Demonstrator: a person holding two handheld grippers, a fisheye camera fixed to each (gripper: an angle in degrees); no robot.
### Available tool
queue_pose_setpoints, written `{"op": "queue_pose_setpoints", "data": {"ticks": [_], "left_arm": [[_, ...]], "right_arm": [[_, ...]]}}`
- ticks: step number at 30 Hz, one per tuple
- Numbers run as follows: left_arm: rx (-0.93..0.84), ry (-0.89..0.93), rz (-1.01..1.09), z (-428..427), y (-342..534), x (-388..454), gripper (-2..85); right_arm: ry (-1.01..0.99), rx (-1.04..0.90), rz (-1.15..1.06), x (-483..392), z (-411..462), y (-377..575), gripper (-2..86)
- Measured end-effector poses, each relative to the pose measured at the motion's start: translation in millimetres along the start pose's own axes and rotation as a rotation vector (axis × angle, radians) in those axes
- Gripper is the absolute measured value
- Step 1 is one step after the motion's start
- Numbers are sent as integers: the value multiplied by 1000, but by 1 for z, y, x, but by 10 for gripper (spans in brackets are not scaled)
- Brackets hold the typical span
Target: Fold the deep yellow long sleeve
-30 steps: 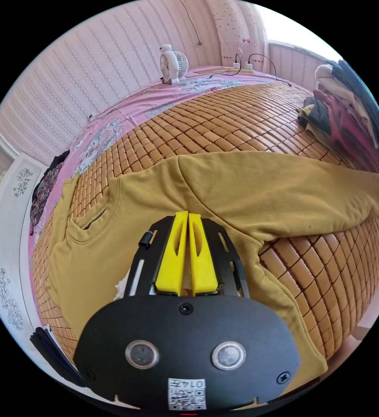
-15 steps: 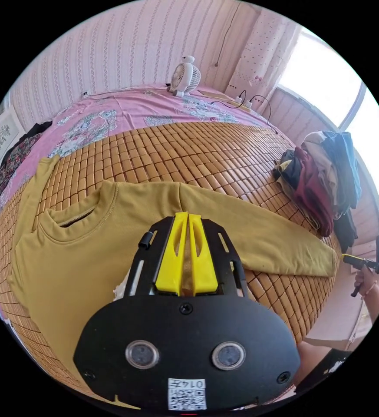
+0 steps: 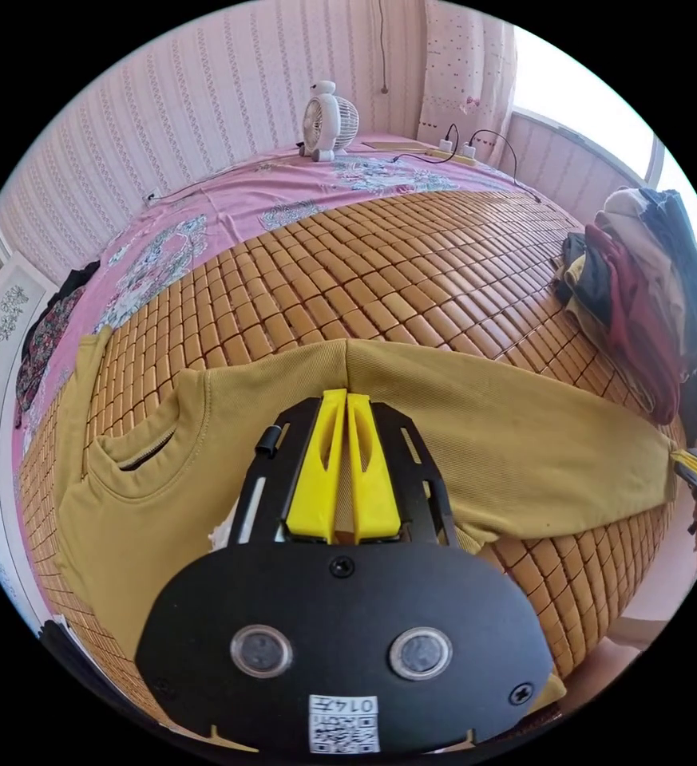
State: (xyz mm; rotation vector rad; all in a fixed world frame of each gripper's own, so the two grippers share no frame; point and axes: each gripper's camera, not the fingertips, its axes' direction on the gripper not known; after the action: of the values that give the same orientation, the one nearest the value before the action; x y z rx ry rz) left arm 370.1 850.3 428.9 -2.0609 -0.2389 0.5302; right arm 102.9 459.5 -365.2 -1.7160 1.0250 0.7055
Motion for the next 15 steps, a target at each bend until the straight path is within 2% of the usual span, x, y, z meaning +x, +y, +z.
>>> {"op": "queue_pose_setpoints", "data": {"ticks": [7,11,15], "left_arm": [[31,-16,36,22,15,4,-10],[61,54,-86,16,35,-23,-10],[160,139,-197,-24,87,-58,-10]], "right_arm": [[-32,-9,50,-21,13,-9,0],[4,18,-3,-46,22,-12,-4],[-91,-47,-32,-51,26,-25,-6]]}}
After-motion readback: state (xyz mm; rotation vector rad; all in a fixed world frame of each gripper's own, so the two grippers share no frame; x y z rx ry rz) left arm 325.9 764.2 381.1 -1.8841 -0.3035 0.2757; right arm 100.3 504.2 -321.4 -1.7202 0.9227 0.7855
